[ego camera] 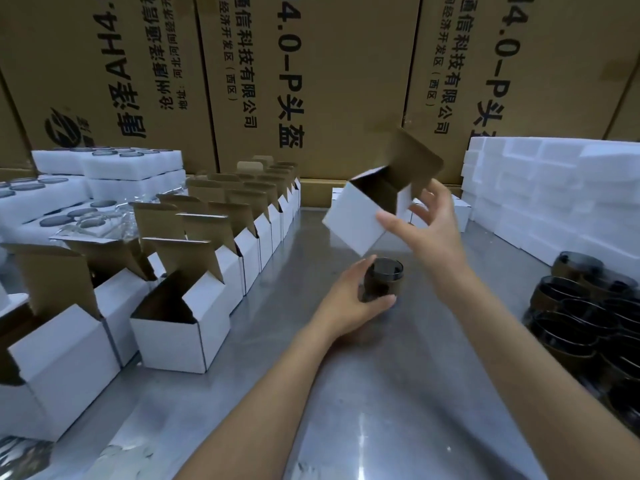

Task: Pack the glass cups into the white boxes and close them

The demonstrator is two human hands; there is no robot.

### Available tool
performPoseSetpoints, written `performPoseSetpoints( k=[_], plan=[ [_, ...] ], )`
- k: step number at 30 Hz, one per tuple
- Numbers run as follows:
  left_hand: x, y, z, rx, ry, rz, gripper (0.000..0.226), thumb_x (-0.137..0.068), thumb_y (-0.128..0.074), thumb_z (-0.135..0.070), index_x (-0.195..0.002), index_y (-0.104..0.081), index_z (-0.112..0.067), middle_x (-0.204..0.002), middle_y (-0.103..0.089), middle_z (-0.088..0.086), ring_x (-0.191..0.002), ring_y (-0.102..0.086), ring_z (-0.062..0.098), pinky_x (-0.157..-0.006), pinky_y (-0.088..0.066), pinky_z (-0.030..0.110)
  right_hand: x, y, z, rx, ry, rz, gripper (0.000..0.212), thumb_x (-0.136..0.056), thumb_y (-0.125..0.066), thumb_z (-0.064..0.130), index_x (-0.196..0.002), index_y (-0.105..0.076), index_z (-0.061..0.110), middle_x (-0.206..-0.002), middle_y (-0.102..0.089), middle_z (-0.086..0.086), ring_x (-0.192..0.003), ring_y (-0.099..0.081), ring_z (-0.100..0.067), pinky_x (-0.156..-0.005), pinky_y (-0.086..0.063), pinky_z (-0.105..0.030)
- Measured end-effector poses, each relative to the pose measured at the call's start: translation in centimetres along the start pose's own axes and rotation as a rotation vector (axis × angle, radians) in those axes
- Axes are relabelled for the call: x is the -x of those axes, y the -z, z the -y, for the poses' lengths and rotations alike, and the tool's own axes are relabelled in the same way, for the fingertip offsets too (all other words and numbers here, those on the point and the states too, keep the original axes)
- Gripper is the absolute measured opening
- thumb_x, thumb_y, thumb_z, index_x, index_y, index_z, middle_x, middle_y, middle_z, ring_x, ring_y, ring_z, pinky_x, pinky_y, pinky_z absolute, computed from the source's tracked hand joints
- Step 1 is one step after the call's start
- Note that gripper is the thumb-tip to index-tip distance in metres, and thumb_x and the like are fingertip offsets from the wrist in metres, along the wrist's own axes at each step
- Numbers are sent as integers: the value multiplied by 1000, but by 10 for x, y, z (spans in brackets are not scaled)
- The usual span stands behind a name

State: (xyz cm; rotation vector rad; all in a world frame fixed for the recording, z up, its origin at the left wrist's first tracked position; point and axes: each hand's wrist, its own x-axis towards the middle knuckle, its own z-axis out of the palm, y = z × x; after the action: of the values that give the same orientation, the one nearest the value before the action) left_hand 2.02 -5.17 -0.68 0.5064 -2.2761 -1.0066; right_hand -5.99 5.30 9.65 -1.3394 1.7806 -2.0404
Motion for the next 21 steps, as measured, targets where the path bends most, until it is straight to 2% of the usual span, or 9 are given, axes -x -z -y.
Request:
performPoseSetpoints(
  k=[2, 3, 6, 9, 12, 15, 17, 19, 21],
  plan=[
    [0, -1, 3, -135, -27, 33, 72, -83, -67, -45, -145, -33, -34, -154, -26, -8, -140, -26, 9, -114, -28, 33, -11, 11, -15, -2, -15, -52, 80, -76, -78, 29, -139, -28, 33, -142, -35, 10, -117, -42, -5, -77, -39, -11],
    [-1, -2, 4, -181, -47, 34, 68, -84, -66, -46, -143, -36, -35, -152, -27, -8, -139, -28, 10, -112, -32, 34, -14, 16, -22, -7, -18, -70, 78, -77, -78, 28, -137, -28, 35, -145, -34, 10, -118, -43, -6, -79, -40, -12],
    [0, -5, 0, -241, -93, -12, 52, -86, -61, -50, -134, -47, -36, -142, -34, -9, -130, -39, 12, -103, -42, 34, -23, 24, -40, -14, -21, -84, 80, -79, -77, 19, -139, -25, 33, -147, -31, 9, -121, -42, -11, -92, -40, -24],
    [1, -8, -6, -344, -175, -42, 43, -87, -57, -52, -127, -55, -35, -132, -41, -8, -121, -44, 10, -95, -43, 28, -29, 26, -55, 15, -51, -79, 82, -82, -73, 11, -142, -22, 32, -149, -32, -1, -120, -43, -16, -91, -39, -27],
    [3, -9, -15, -424, -292, -86, 41, -88, -52, -55, -119, -61, -32, -119, -49, -8, -110, -49, 8, -88, -43, 25, -31, 27, -71, 90, -102, -32, 84, -81, -74, 12, -144, -21, 30, -147, -36, -6, -128, -43, -23, -93, -39, -29],
    [5, -9, -23, -444, -367, -124, 44, -90, -43, -57, -115, -65, -28, -108, -56, -8, -99, -53, 7, -81, -43, 22, -27, 30, -85, 137, -157, 41, 89, -79, -77, 16, -147, -21, 28, -144, -39, -4, -130, -41, -23, -102, -39, -35],
    [5, -9, -26, -394, -402, -212, 41, -91, -41, -52, -110, -67, -26, -99, -58, -7, -92, -54, 7, -74, -44, 21, -25, 33, -90, 133, -170, 97, 89, -78, -77, 17, -147, -23, 29, -137, -42, 2, -130, -43, -20, -103, -39, -36],
    [4, -8, -26, -321, -413, -363, 35, -92, -43, -44, -104, -69, -24, -96, -58, -8, -89, -54, 5, -71, -39, 12, -24, 34, -93, 145, -177, 174, 88, -79, -77, 18, -148, -24, 31, -138, -43, 1, -129, -44, -19, -102, -40, -34],
    [1, -5, -24, -253, -369, -479, 31, -92, -46, -41, -103, -69, -22, -102, -55, -8, -96, -51, 3, -76, -35, 7, -24, 34, -93, 171, -195, 277, 87, -79, -76, 21, -147, -25, 33, -141, -43, -1, -125, -47, -15, -97, -42, -28]
  ],
)
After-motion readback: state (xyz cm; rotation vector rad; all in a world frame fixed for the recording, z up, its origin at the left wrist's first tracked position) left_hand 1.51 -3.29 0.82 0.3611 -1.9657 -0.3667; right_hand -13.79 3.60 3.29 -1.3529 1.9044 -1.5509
